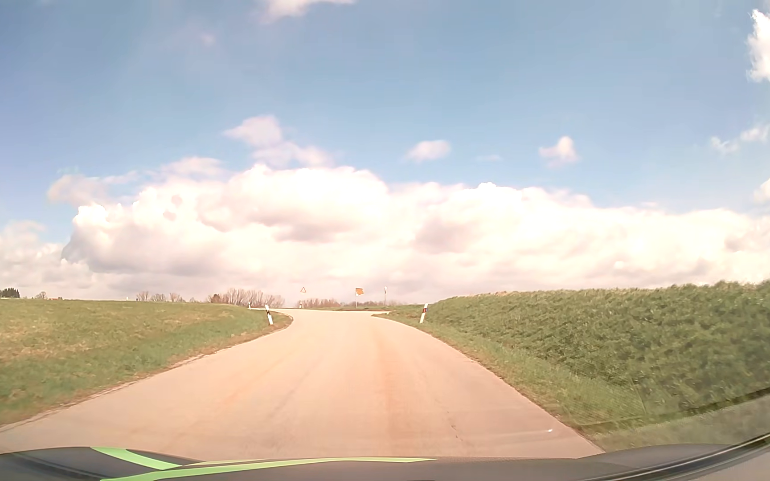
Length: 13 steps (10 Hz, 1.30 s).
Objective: Follow the waypoints while adhering to traffic rules and regulations
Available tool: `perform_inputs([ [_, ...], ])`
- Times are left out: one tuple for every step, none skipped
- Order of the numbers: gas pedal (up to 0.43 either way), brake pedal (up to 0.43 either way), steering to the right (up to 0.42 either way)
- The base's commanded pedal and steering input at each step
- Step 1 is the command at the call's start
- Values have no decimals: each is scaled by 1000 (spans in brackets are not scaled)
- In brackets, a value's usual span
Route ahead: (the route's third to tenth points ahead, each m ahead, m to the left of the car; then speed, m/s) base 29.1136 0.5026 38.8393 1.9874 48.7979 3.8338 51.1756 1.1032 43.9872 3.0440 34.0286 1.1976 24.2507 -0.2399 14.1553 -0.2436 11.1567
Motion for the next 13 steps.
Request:
perform_inputs([
  [189, 0, 1],
  [169, 0, -2],
  [157, 0, -6],
  [150, 0, -7],
  [87, 0, -8],
  [59, 0, -10],
  [0, 0, -13],
  [0, 0, -18],
  [0, 0, -21],
  [0, 0, -21],
  [0, 0, -19],
  [0, 0, -16],
  [0, 0, -16],
])
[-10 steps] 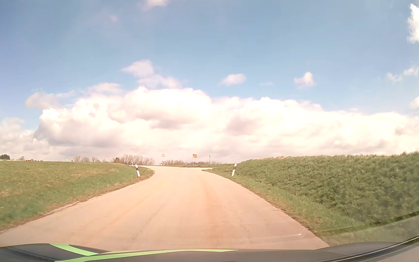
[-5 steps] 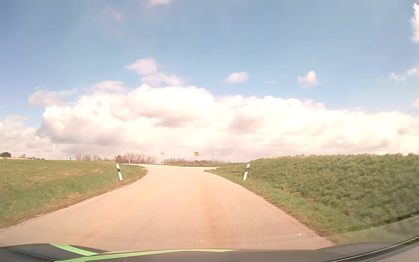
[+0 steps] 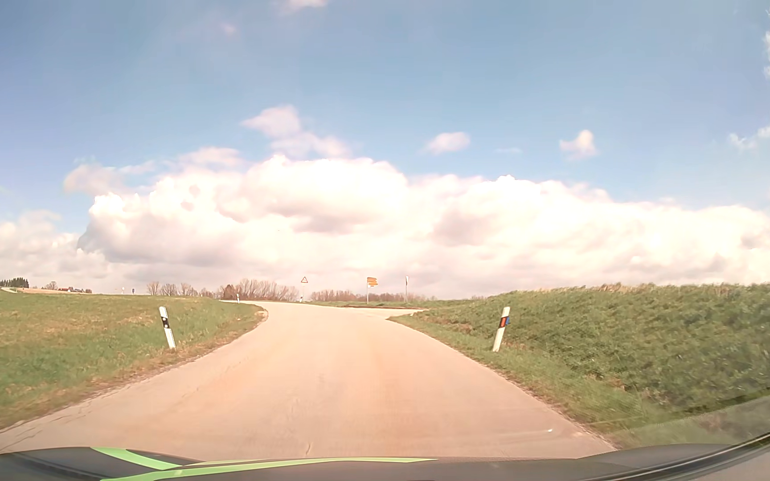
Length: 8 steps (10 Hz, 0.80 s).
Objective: Follow the waypoints while adhering to traffic rules and regulations
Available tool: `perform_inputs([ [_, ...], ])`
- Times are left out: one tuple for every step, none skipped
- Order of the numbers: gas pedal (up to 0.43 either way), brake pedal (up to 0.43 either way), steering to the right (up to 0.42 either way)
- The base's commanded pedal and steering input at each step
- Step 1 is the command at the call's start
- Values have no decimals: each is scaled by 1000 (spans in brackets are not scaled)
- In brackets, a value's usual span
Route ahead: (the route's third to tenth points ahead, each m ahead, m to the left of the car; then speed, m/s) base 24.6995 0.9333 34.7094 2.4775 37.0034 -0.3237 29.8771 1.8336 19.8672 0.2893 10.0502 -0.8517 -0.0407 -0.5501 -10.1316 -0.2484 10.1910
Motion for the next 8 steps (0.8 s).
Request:
perform_inputs([
  [0, 0, -16],
  [0, 0, -16],
  [0, 0, -16],
  [0, 0, -16],
  [0, 0, -16],
  [0, 0, -16],
  [0, 0, -16],
  [0, 0, -16],
])
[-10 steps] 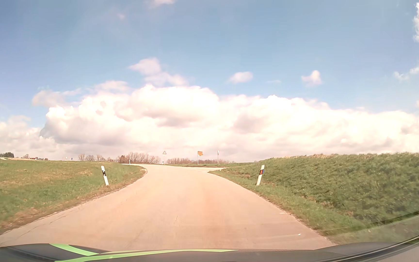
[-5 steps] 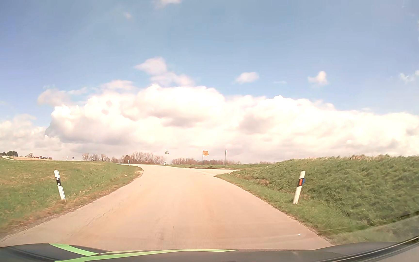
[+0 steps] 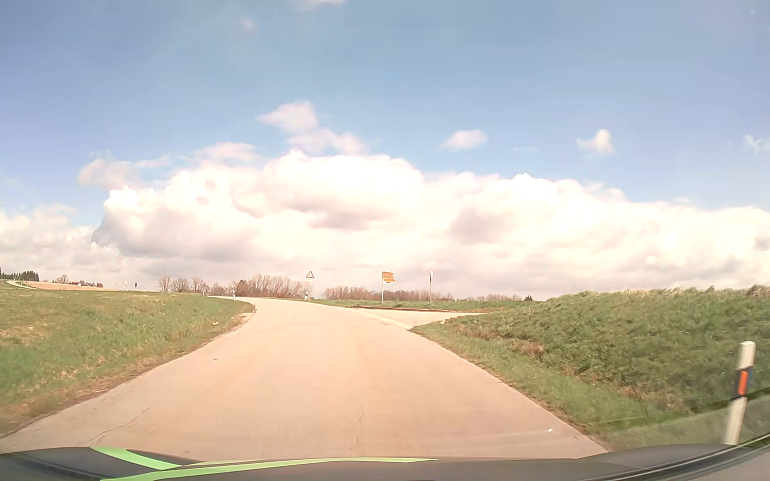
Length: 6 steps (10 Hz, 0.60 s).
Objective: Follow the waypoints while adhering to traffic rules and regulations
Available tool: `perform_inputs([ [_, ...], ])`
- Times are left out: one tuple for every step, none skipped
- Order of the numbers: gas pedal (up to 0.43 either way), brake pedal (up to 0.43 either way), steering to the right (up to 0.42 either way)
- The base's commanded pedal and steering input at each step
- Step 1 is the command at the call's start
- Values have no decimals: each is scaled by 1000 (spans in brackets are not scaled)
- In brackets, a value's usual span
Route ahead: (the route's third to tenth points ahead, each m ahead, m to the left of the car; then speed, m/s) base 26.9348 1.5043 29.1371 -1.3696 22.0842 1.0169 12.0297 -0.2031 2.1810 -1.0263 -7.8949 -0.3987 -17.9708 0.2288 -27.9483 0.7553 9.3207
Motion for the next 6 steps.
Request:
perform_inputs([
  [0, 0, -17],
  [0, 0, -18],
  [0, 0, -18],
  [0, 0, -18],
  [0, 0, -18],
  [0, 0, -18],
])
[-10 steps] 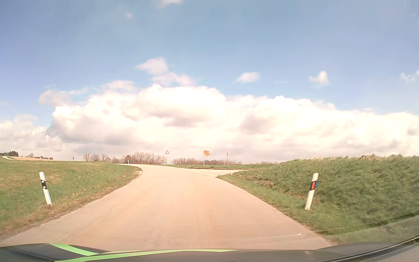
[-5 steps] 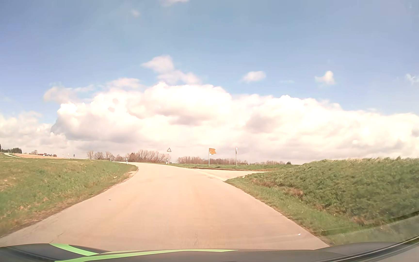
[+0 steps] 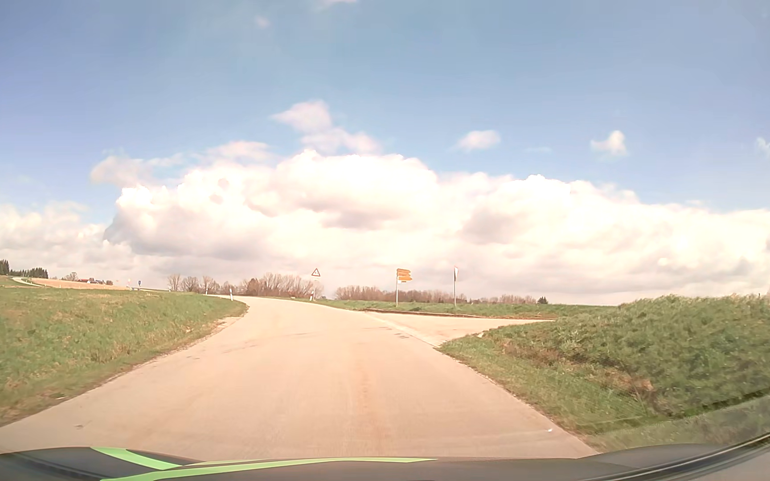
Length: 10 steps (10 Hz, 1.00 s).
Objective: Follow the waypoints while adhering to traffic rules and regulations
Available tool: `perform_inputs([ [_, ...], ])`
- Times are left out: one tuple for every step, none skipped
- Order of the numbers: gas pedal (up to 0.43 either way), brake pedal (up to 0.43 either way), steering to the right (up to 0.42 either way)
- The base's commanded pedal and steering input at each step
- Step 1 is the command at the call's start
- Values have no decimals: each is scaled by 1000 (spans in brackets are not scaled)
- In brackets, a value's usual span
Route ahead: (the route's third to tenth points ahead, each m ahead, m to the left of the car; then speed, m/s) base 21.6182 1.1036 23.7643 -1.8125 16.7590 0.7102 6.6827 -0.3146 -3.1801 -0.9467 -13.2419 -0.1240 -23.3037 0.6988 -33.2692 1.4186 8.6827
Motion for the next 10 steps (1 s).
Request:
perform_inputs([
  [0, 0, -18],
  [0, 6, -19],
  [0, 37, -18],
  [0, 61, -18],
  [0, 85, -19],
  [0, 91, -18],
  [0, 98, -18],
  [0, 104, -19],
  [0, 116, -17],
  [0, 116, -16],
])
